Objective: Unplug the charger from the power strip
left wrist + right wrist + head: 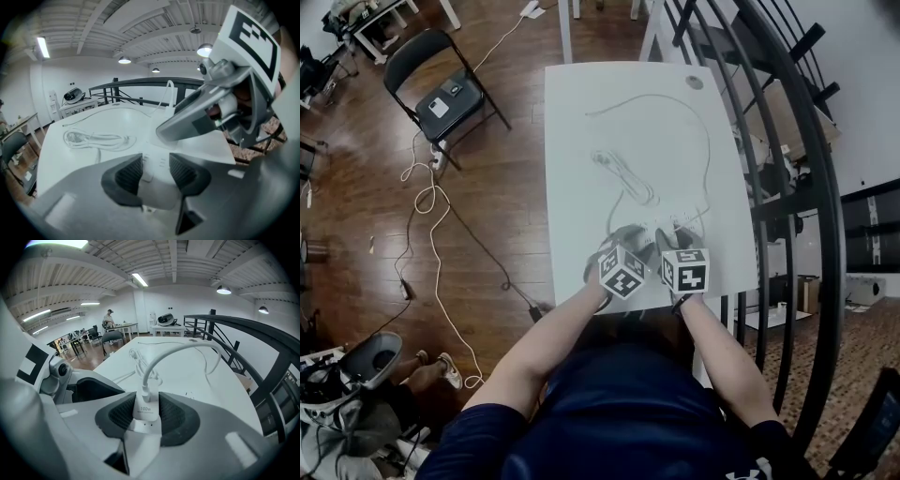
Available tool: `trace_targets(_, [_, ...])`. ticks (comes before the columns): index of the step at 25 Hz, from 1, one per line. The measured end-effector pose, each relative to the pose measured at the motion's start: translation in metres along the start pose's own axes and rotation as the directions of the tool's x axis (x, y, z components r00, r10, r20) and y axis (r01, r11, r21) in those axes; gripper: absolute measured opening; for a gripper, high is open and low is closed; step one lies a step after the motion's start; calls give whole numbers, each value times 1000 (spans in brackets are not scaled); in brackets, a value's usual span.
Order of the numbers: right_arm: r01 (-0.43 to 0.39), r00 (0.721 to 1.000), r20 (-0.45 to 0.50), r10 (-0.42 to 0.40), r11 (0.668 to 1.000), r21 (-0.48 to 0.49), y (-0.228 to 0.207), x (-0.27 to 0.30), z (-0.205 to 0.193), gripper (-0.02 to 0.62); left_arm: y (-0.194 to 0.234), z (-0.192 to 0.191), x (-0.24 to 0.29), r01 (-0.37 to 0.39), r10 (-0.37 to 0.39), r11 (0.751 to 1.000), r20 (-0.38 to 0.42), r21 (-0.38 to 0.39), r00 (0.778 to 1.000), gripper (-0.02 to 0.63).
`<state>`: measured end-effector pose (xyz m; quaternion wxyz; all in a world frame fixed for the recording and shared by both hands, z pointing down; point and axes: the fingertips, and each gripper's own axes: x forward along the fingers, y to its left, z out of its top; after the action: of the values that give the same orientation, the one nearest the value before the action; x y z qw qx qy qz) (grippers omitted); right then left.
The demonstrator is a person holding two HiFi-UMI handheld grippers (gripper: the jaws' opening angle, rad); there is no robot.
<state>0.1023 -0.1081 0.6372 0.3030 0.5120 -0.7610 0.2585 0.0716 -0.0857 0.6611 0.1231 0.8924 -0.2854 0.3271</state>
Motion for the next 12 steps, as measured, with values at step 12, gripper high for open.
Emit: trace_targets(12, [3, 1000, -3, -3, 1000, -1, -1, 2, 0, 142, 1, -1, 2, -6, 6, 1000, -4, 0, 1000, 183])
